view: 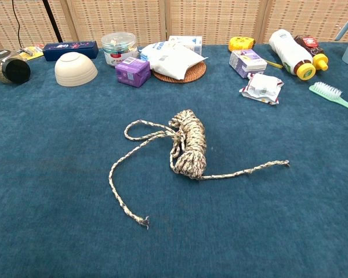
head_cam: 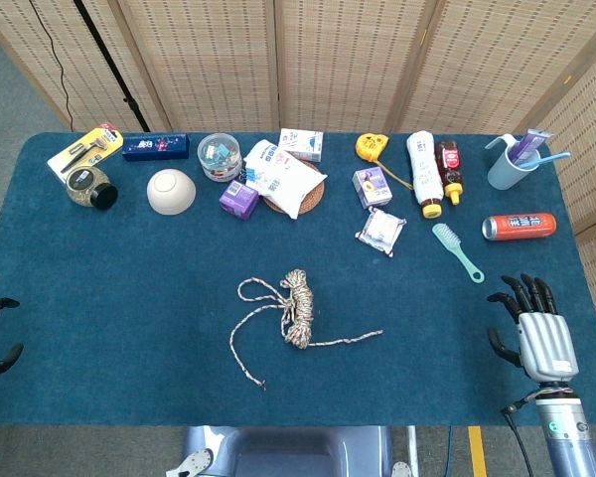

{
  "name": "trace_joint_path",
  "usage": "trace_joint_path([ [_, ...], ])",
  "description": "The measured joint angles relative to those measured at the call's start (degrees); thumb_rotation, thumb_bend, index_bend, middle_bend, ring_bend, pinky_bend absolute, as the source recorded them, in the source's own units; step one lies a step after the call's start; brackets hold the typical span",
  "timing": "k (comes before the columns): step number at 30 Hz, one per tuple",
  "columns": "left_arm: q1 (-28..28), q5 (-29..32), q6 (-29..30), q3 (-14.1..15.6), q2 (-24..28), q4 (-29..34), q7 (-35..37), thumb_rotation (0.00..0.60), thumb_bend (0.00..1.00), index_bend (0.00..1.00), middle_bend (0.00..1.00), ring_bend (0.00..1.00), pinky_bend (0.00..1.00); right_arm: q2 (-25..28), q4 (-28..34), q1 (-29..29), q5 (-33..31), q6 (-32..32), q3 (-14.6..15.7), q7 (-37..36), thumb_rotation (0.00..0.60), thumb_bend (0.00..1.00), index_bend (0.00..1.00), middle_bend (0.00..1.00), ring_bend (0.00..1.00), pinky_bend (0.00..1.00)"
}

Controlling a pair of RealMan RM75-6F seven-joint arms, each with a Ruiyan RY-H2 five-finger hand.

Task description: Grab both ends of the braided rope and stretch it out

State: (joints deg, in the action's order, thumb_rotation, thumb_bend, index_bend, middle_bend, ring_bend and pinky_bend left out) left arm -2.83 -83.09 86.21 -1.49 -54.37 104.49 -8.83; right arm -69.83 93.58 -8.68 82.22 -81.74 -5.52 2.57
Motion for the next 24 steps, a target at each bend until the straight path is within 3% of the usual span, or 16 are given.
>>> trace_joint_path([
  [24, -1.3, -1.4, -0.5, -1.1, 1.7, 2.3, 0.5, 0.600, 0.21, 0.32, 0.09, 0.00, 0.00, 0.9, 0.8, 0.6, 2.1, -1.1, 0.4, -2.8, 0.600, 0.41, 0.33, 0.15, 0.02, 0.00],
])
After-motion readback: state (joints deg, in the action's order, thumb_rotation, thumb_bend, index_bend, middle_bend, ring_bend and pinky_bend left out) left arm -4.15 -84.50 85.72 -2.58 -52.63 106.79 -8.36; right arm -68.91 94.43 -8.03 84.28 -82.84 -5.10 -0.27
